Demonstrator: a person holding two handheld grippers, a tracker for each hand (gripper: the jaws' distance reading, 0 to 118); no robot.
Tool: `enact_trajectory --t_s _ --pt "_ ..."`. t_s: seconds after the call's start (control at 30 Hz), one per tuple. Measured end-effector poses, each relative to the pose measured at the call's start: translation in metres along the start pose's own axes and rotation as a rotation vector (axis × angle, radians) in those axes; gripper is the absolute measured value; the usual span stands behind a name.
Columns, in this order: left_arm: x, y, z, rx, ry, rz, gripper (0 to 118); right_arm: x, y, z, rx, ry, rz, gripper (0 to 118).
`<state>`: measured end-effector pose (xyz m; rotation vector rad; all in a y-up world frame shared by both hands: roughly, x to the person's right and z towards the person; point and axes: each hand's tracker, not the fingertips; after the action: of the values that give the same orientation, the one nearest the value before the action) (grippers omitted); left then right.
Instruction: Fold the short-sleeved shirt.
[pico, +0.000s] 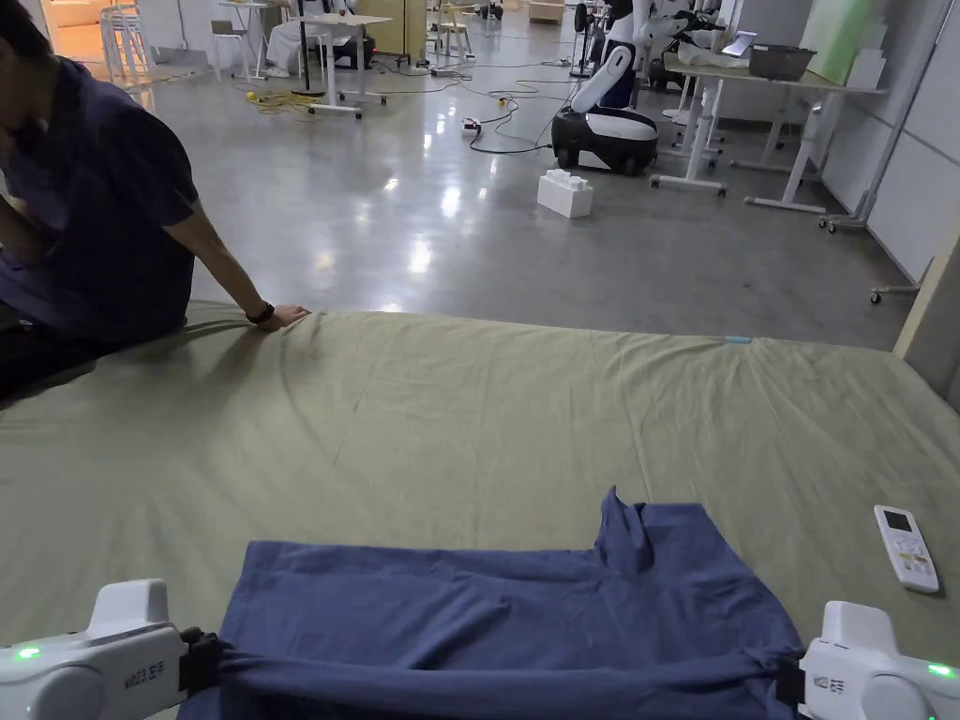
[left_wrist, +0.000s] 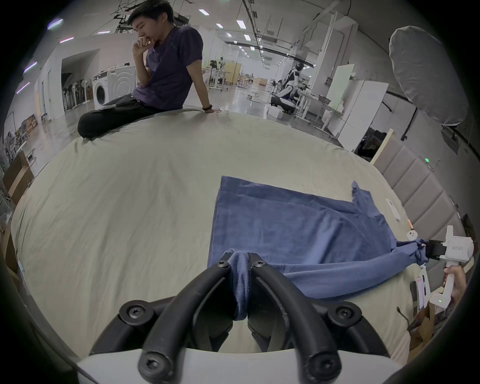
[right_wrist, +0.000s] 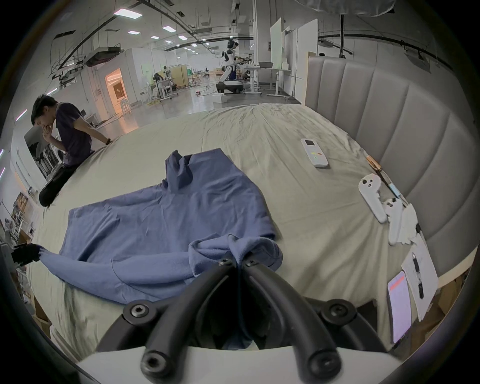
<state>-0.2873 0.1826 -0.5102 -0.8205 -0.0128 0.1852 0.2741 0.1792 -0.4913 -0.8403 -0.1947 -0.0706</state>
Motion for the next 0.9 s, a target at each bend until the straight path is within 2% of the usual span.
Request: enact_trajectory --t_s 0.13,0.27,0.33,0.4,0.47,0.5,0.57,0.67,0.7,0.9 --pt "0.001 0.003 -0.015 -0.019 0.015 0.002 9 -0.003 0.001 -0.028 -0.021 -0.012 0.002 3" --pt "0.001 0.005 -0.027 -0.036 0.027 -0.002 9 -0.008 0.001 -0.039 -0.022 -0.029 0.041 4" --pt "-0.006 0.004 -0.037 -0.042 0.031 -0.014 9 -0.010 0.000 -0.037 -0.002 -0.055 0.075 10" --pt "-0.005 0.005 -0.034 -0.039 0.031 -0.024 9 -0.009 -0.002 -0.028 0.024 -0.066 0.072 12" --pt "-0.009 0.002 -0.031 -0.013 0.034 -0.035 9 -0.007 -0.002 -0.015 0.089 -0.057 0.050 27" --pt "-0.008 0.002 -0.026 0.005 0.038 -0.041 9 -0.007 -0.002 -0.007 0.127 -0.054 0.047 39" --pt "-0.005 0.003 -0.015 0.057 0.028 -0.045 15 -0.011 -0.004 0.014 0.204 -0.047 0.055 47" --pt "0.004 0.000 0.009 0.162 0.017 -0.074 40 -0.019 -0.009 0.044 0.341 -0.035 0.079 60" --pt "0.008 -0.002 0.017 0.199 0.016 -0.089 49 -0.023 -0.011 0.054 0.378 -0.034 0.090 62" --pt "0.034 -0.022 0.079 0.404 0.005 -0.111 50 -0.045 -0.035 0.107 0.576 -0.021 0.095 61"
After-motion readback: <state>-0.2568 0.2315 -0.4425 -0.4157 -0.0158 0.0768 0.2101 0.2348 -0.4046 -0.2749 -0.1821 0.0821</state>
